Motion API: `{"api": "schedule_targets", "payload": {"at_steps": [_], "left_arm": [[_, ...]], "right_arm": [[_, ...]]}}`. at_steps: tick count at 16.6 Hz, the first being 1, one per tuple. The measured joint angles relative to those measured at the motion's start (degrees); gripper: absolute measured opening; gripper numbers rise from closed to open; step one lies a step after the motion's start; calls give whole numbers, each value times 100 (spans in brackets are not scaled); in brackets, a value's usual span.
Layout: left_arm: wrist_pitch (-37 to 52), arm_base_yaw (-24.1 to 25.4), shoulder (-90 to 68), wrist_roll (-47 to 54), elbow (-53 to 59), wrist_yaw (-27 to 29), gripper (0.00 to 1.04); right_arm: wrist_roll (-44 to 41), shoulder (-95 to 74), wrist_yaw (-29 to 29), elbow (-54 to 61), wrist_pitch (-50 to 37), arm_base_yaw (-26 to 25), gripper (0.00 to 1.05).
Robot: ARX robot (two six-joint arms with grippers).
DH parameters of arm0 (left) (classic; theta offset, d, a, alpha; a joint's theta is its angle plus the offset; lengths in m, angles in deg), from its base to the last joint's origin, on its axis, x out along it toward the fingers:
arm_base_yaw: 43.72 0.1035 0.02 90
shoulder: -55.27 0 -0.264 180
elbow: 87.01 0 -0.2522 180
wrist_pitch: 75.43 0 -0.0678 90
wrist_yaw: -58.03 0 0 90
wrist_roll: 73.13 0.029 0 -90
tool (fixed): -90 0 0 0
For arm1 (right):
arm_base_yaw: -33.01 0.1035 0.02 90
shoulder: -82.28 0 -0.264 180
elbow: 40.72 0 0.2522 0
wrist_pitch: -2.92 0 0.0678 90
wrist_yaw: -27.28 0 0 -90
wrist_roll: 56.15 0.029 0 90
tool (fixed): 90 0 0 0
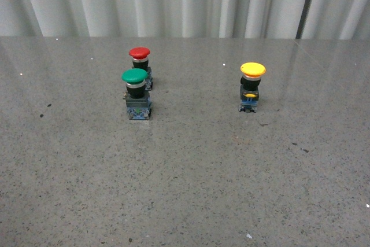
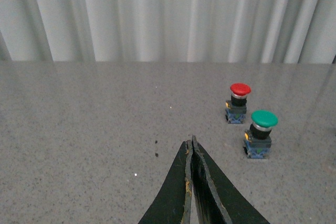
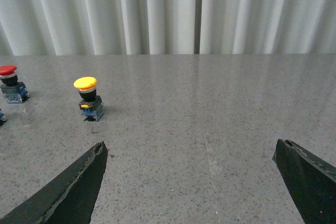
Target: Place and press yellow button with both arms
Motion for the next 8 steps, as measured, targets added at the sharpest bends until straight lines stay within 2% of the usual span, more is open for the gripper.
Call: {"api": "schedule_targets", "payload": {"at_steps": [3,4,5,8], "left_arm": [[-74,240,367,0,280,-197,2],[-146,437,540,0,367,-417,2],[-216,837,715,2,474,-839,2],[-529,879,1279,-7,745,-881,2]], "right_arm": [[2,0,0,0,-2,0,98],[0,0,0,0,0,0,98],[0,0,0,0,-2,0,98],[0,0,0,0,2,0,98]]}}
